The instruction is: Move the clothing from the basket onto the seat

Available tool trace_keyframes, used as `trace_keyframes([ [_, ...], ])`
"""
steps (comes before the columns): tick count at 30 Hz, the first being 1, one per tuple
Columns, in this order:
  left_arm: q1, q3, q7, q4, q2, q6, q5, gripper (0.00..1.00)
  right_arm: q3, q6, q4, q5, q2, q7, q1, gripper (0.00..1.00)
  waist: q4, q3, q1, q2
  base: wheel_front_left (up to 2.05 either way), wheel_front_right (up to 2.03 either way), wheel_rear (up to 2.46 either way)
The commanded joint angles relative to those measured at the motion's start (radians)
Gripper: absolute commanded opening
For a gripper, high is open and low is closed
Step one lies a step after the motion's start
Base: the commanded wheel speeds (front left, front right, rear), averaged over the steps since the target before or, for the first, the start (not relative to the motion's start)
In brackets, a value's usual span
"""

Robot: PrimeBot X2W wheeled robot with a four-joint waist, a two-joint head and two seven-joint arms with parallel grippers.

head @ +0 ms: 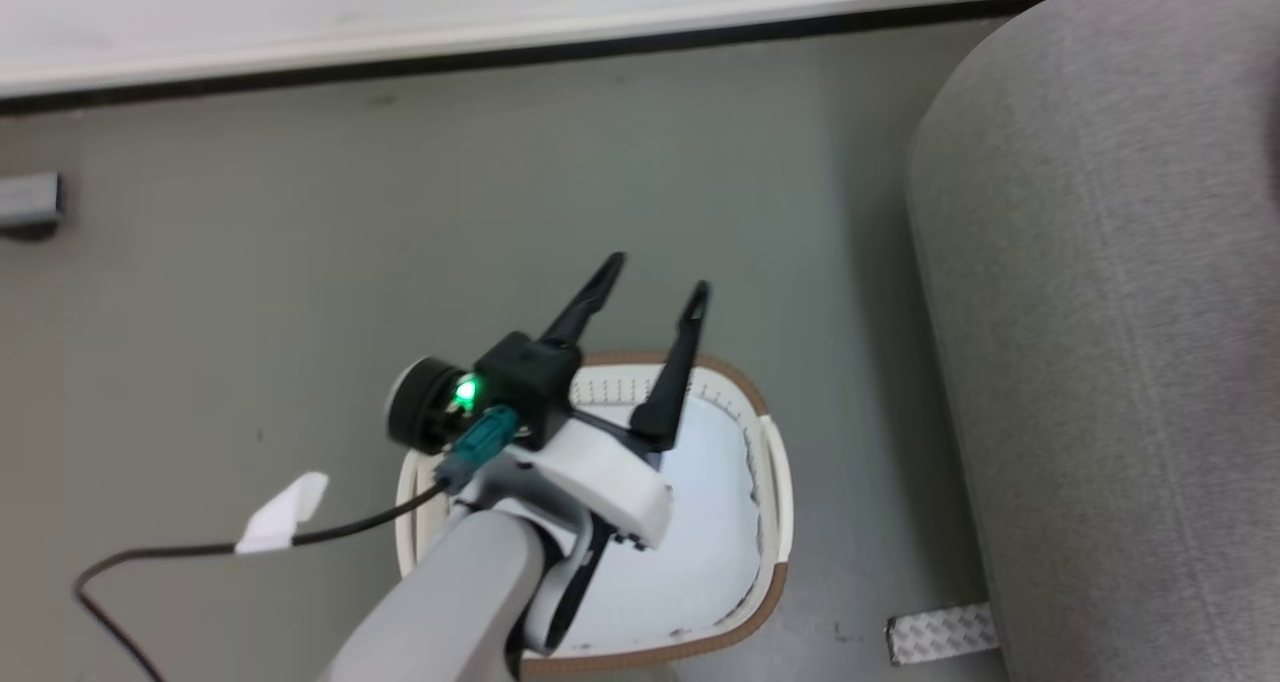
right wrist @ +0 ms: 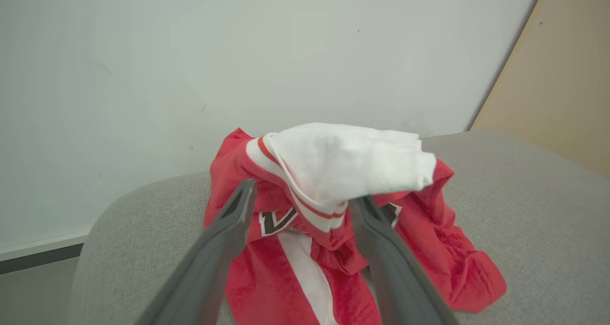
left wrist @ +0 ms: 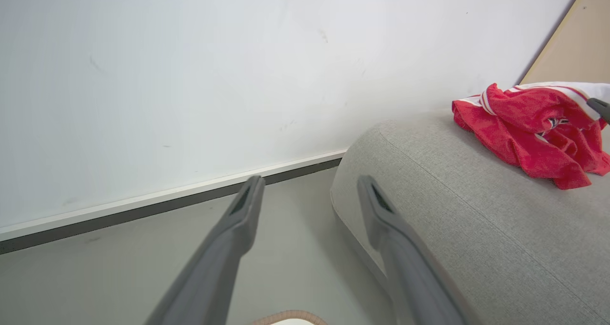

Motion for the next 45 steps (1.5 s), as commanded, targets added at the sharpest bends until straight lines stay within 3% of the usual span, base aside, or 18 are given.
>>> trace_keyframes([
  [1,0.038,0.021,-0.026,0.001,0.024,0.018,-0.005,1.00,0.016,-0.003,-0.071,0.013,0.037,0.000,0.076,1.00,-0.031,-0.063,-0.0001,0.0001,0.00,0.00,0.00],
  [9,0.205,0.115,-0.117,0.014,0.092,0.093,-0.048,1.00,0.127,-0.003,-0.378,0.045,0.165,0.000,0.341,1.00,-0.037,-0.205,-0.0001,0.0001,0.00,0.00,0.00],
  [21,0.471,0.259,-0.175,0.041,0.104,0.127,-0.096,1.00,0.285,-0.003,-0.561,0.037,0.244,0.000,0.635,1.00,0.018,-0.409,-0.0001,0.0001,0.00,0.00,0.00],
  [30,0.597,0.359,-0.175,0.013,0.060,0.082,-0.018,1.00,0.367,-0.003,-0.569,0.017,0.260,0.000,0.722,1.00,0.049,-0.455,-0.0001,0.0001,0.00,0.00,0.00],
  [45,0.639,0.453,-0.175,0.046,-0.017,-0.006,0.060,1.00,0.418,-0.003,-0.508,0.048,0.262,0.000,0.743,1.00,0.067,-0.480,-0.0001,0.0001,0.00,0.00,0.00],
])
